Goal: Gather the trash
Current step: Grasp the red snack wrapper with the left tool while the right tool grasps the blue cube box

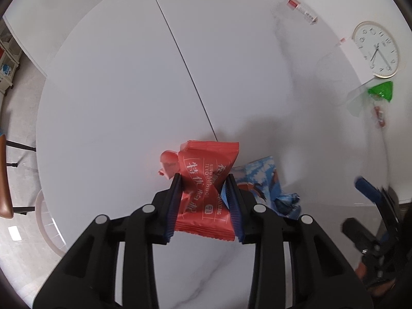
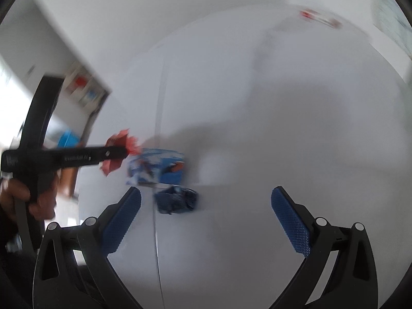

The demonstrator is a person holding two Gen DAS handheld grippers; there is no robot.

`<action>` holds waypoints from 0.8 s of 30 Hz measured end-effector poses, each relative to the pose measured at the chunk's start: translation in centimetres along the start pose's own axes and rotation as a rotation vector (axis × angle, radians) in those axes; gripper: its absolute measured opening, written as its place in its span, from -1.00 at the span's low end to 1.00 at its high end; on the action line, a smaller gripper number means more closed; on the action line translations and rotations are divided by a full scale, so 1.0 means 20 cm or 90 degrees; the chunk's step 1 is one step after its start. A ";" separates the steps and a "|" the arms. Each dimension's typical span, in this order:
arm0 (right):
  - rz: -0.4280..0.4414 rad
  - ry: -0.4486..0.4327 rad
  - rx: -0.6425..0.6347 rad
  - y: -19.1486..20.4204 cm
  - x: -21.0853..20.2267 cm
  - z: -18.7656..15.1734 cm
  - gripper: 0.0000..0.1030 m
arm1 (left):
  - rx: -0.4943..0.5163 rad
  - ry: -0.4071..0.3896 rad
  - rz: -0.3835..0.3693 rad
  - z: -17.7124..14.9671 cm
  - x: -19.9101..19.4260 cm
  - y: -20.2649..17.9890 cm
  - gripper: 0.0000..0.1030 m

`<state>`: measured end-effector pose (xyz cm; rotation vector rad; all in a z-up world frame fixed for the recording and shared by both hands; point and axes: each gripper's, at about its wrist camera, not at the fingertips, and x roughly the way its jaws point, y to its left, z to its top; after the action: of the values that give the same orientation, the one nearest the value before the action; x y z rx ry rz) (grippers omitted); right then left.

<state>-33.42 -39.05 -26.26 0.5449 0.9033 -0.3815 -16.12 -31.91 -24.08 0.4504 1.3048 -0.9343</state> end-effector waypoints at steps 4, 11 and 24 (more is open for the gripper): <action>0.039 0.054 -0.209 0.18 0.09 0.13 0.95 | 0.001 -0.020 -0.014 -0.06 -0.15 0.07 -0.34; 0.084 0.201 -0.599 0.56 0.40 0.13 0.85 | -0.022 -0.051 -0.002 -0.17 -0.36 0.23 -0.34; 0.077 0.350 -0.741 0.75 0.71 0.18 0.02 | -0.168 -0.091 0.037 -0.36 -0.54 0.64 -0.34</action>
<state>-15.25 -30.33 -31.84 -0.4042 1.4210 0.4469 -10.32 -15.58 -18.38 0.2120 1.2559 -0.7203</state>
